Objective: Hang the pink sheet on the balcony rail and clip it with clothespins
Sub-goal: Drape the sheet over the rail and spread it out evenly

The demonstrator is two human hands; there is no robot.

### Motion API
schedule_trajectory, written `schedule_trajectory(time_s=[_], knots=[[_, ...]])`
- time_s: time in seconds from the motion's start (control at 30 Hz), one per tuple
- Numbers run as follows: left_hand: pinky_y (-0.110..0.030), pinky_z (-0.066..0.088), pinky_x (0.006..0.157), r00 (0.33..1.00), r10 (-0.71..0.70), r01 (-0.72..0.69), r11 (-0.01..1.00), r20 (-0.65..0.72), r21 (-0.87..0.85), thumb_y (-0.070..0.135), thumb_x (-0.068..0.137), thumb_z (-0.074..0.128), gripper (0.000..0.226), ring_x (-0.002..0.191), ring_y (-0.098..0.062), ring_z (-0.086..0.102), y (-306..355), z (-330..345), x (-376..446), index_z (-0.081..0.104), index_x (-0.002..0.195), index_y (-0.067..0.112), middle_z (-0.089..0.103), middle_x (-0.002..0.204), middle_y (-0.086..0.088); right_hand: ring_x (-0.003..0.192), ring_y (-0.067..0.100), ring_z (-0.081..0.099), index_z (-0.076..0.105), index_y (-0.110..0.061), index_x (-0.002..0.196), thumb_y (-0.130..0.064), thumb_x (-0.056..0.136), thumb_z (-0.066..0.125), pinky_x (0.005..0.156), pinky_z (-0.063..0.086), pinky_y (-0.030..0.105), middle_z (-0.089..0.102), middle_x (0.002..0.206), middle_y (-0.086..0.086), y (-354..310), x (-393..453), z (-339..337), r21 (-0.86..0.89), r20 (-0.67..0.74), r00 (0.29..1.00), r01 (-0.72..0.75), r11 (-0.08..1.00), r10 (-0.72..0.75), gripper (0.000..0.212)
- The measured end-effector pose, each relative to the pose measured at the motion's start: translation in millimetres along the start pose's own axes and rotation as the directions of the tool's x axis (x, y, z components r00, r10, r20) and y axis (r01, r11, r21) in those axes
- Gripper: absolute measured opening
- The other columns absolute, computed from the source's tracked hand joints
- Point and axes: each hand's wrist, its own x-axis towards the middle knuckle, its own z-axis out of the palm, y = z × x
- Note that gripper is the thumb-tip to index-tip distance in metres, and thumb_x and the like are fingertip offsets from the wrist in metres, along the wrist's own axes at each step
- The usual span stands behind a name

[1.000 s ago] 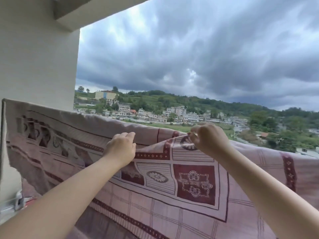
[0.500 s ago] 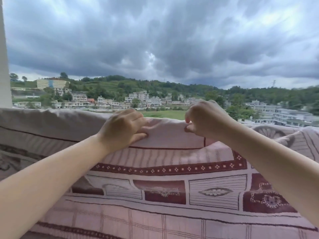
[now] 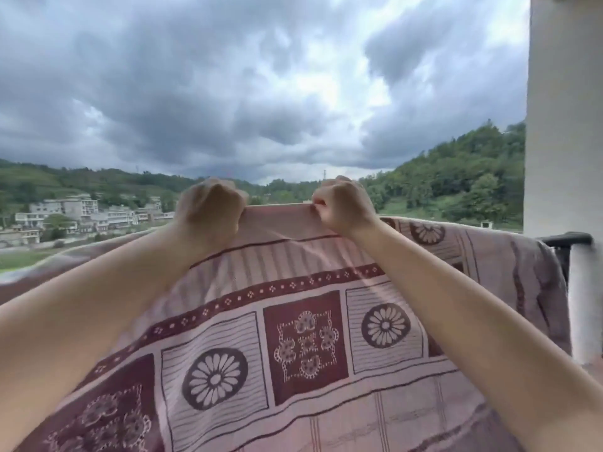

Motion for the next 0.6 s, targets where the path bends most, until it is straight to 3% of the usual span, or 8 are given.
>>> schedule_trajectory(time_s=[0.1,0.17,0.2,0.27,0.33,0.4,0.47,0.6], knots=[[-0.045,0.048,0.083,0.986,-0.092,0.068,0.984,0.138,0.166,0.002,0.082,0.043,0.026,0.100,-0.040,0.057,-18.5,13.9,34.2,0.060,0.102,-0.002,0.060,0.107,-0.022,0.087,0.028,0.057,0.066,-0.003,0.081,-0.006,0.081,0.044,0.078,0.046,0.035,0.066,0.090,0.013,-12.5,46.4,29.9,-0.066,0.049,0.988,-0.146,0.987,0.149,0.022],[-0.039,0.049,0.086,0.931,-0.096,0.022,0.978,0.353,0.206,0.003,0.086,0.041,0.028,0.103,-0.035,0.059,-25.6,32.4,34.1,0.059,0.107,0.000,0.061,0.111,-0.017,0.077,0.022,0.059,0.063,-0.005,0.078,-0.006,0.084,0.043,0.079,0.052,0.033,0.067,0.086,0.009,-22.7,54.7,54.8,-0.103,0.306,0.939,-0.135,0.985,0.160,0.021],[-0.035,0.050,0.086,0.860,-0.046,-0.046,0.985,0.509,0.166,0.003,0.086,0.041,0.029,0.100,-0.030,0.060,-28.4,44.0,27.1,0.060,0.108,0.002,0.063,0.108,-0.014,0.079,0.020,0.060,0.063,-0.003,0.083,-0.005,0.085,0.043,0.084,0.052,0.033,0.066,0.091,0.008,-26.3,50.1,64.6,-0.095,0.523,0.843,-0.088,0.992,0.125,0.020],[-0.030,0.051,0.083,0.571,0.028,-0.085,0.996,0.821,0.025,0.007,0.087,0.041,0.035,0.093,-0.023,0.060,-28.7,56.1,9.3,0.059,0.117,0.007,0.061,0.104,-0.008,0.096,0.023,0.059,0.059,-0.001,0.107,-0.007,0.089,0.042,0.091,0.048,0.033,0.059,0.113,0.010,-32.8,32.7,69.2,-0.089,0.877,0.472,-0.016,0.996,0.086,0.026],[-0.029,0.050,0.078,0.334,0.055,-0.019,0.998,0.941,-0.052,0.010,0.090,0.038,0.040,0.097,-0.023,0.059,-29.7,49.3,-3.5,0.048,0.128,0.012,0.057,0.116,-0.009,0.078,0.019,0.054,0.062,-0.002,0.089,-0.015,0.090,0.040,0.081,0.044,0.035,0.062,0.094,0.010,-32.1,17.2,65.3,-0.077,0.929,0.370,0.128,0.989,0.025,0.025],[-0.030,0.049,0.079,0.489,0.111,0.043,0.988,0.865,-0.150,0.014,0.092,0.038,0.039,0.091,-0.019,0.060,-37.6,29.9,-7.8,0.043,0.131,0.014,0.057,0.121,-0.009,0.061,0.011,0.042,0.054,-0.008,0.066,-0.018,0.091,0.040,0.073,0.040,0.030,0.053,0.068,-0.001,-34.2,12.5,49.8,0.026,0.820,0.561,0.161,0.987,-0.113,0.030],[-0.025,0.047,0.079,0.722,0.130,0.084,0.959,0.679,-0.272,0.020,0.093,0.041,0.031,0.076,-0.010,0.057,-52.5,3.8,-16.9,0.053,0.121,0.012,0.065,0.101,-0.002,0.074,0.006,0.051,0.064,-0.009,0.087,-0.021,0.091,0.046,0.075,0.045,0.019,0.060,0.085,-0.007,-48.2,5.8,28.8,0.235,0.654,0.732,0.042,0.971,-0.190,0.022],[-0.008,0.038,0.064,0.820,0.119,0.083,0.943,0.560,-0.322,0.026,0.090,0.049,0.026,0.070,0.002,0.053,-88.3,-37.2,-73.6,0.066,0.104,0.012,0.065,0.089,0.007,0.082,0.003,0.056,0.063,-0.012,0.104,-0.026,0.084,0.056,0.064,0.043,-0.003,0.066,0.105,0.001,-115.8,-14.3,7.2,0.453,0.495,0.810,0.068,0.889,-0.315,0.026]])
